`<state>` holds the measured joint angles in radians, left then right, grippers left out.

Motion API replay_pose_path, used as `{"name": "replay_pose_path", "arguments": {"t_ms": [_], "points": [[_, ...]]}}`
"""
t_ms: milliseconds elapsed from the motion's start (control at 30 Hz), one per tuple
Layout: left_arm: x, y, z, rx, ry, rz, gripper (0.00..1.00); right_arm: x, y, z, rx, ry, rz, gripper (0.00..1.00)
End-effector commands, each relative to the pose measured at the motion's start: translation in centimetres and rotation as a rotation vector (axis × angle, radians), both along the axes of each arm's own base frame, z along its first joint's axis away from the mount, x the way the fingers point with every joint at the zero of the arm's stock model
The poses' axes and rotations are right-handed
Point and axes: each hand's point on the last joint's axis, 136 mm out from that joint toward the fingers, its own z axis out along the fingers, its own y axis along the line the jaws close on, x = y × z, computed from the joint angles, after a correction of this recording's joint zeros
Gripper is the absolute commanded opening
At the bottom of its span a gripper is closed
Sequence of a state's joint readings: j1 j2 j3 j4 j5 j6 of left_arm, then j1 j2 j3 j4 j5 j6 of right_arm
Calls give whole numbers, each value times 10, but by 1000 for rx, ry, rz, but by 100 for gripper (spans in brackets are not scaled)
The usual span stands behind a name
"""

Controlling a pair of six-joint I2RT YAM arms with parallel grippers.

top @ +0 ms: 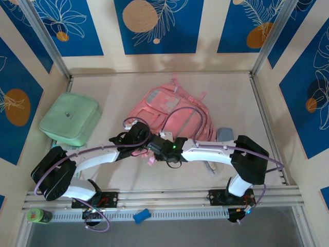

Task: Pack the student bag
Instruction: Zip the student bag at the center of the table.

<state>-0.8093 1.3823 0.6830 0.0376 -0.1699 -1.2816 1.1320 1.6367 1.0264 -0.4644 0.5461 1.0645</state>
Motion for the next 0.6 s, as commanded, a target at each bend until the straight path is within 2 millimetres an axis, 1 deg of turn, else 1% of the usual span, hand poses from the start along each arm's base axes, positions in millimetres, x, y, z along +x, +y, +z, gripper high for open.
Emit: {"name": "replay_pose_path", "arguments": {"t_ms": [0, 133, 233, 333, 400, 500, 567], "points": [[5, -14, 33, -92, -75, -30, 0, 12, 4, 8, 30, -51, -57, 34], [4, -16, 32, -121, -68, -27, 0, 21, 5, 9, 50, -101, -82, 34], [4, -19, 35, -148, -67, -29, 0, 28, -5, 7, 28, -109, -134, 34], [4, -21, 38, -164, -69, -31, 0, 28, -26, 6, -24, -104, -230, 33], [4, -20, 38, -159, -67, -28, 0, 26, -36, 7, -47, -113, -265, 32], [4, -21, 37, -162, -67, -31, 0, 24, -43, 5, -60, -114, -294, 31], [4, -22, 38, -162, -68, -32, 0, 25, -45, 3, -69, -108, -309, 28]]}}
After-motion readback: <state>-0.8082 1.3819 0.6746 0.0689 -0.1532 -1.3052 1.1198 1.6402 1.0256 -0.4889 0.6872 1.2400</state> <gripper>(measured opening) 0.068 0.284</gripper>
